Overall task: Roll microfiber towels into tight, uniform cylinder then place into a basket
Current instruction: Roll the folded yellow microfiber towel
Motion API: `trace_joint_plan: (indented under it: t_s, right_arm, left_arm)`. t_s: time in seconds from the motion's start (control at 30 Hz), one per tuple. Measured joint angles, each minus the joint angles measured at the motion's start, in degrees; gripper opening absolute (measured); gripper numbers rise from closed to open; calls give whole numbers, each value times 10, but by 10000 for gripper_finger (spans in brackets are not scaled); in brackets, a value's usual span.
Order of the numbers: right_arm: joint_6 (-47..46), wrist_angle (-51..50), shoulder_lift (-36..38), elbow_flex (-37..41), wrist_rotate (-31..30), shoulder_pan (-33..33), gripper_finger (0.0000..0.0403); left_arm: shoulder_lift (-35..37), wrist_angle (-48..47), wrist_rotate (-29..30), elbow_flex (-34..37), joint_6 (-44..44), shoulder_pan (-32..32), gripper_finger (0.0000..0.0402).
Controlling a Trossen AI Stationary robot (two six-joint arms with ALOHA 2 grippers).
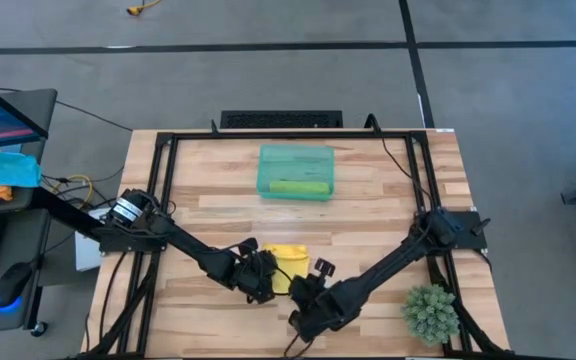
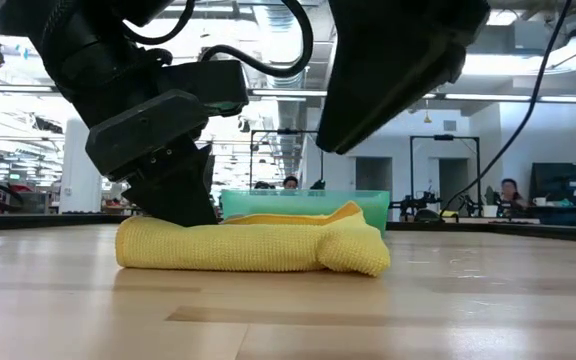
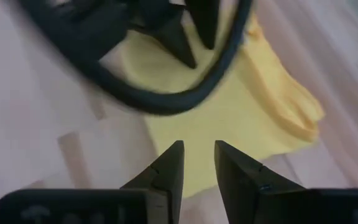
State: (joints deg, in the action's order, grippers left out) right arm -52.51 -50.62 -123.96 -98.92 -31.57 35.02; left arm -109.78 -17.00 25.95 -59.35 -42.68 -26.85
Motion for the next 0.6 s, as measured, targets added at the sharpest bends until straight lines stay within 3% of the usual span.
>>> trace_joint_plan:
  t_s: [0.17, 0.6]
  right_arm:
    - [47, 106, -1, 38, -12, 16, 111]
    - [40, 115, 0, 95, 10, -5, 111]
  left_arm:
    - [0, 0, 0, -2, 1, 0, 127]
    - [-2, -9, -4, -16, 19, 1, 127]
